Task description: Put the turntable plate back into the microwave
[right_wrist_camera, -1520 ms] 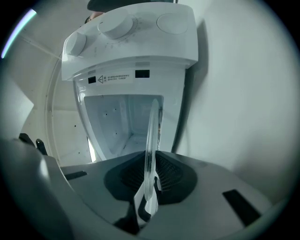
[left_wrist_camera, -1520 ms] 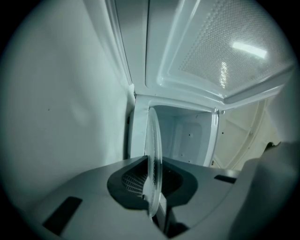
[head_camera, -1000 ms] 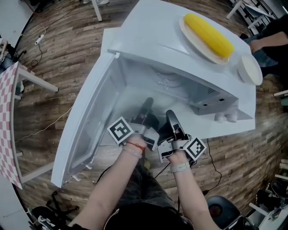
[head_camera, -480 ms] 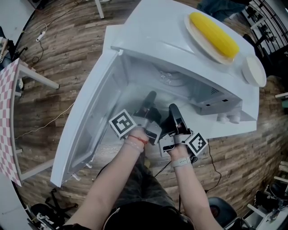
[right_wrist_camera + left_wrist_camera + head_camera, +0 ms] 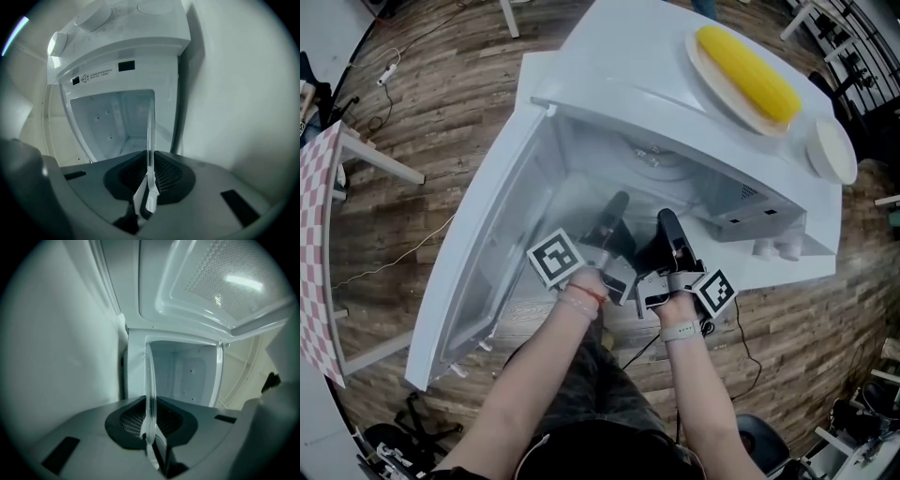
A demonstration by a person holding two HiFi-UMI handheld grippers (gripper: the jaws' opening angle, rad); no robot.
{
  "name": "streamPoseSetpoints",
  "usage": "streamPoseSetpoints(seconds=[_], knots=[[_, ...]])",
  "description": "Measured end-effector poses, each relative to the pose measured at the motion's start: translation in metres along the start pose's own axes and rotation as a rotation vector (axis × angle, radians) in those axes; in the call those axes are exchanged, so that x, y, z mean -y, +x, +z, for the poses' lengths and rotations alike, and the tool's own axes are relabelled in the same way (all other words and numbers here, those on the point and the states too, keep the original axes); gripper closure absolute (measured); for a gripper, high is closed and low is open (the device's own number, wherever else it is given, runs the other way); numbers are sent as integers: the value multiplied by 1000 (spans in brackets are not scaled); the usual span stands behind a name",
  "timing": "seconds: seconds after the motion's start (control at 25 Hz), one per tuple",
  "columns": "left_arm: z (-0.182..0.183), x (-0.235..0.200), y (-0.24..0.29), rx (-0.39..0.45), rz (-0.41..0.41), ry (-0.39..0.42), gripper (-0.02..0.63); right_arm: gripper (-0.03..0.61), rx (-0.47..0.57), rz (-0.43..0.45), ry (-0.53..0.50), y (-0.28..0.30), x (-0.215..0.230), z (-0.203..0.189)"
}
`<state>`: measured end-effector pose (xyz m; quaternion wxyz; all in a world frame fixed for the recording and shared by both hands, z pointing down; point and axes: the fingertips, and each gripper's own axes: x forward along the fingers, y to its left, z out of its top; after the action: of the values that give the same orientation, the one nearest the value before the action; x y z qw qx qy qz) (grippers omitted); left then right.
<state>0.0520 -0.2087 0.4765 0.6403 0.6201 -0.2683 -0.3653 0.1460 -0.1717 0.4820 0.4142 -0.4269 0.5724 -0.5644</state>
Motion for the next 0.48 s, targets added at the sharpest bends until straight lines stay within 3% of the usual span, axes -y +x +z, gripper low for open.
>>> streamPoseSetpoints(seconds=[0.2, 0.48], knots=[[-1, 2, -1, -1, -1, -2, 580, 522, 5, -7, -5, 3, 1, 3], [-7, 2, 2, -75, 21, 53, 577, 523, 8, -13, -10, 8, 0, 12]])
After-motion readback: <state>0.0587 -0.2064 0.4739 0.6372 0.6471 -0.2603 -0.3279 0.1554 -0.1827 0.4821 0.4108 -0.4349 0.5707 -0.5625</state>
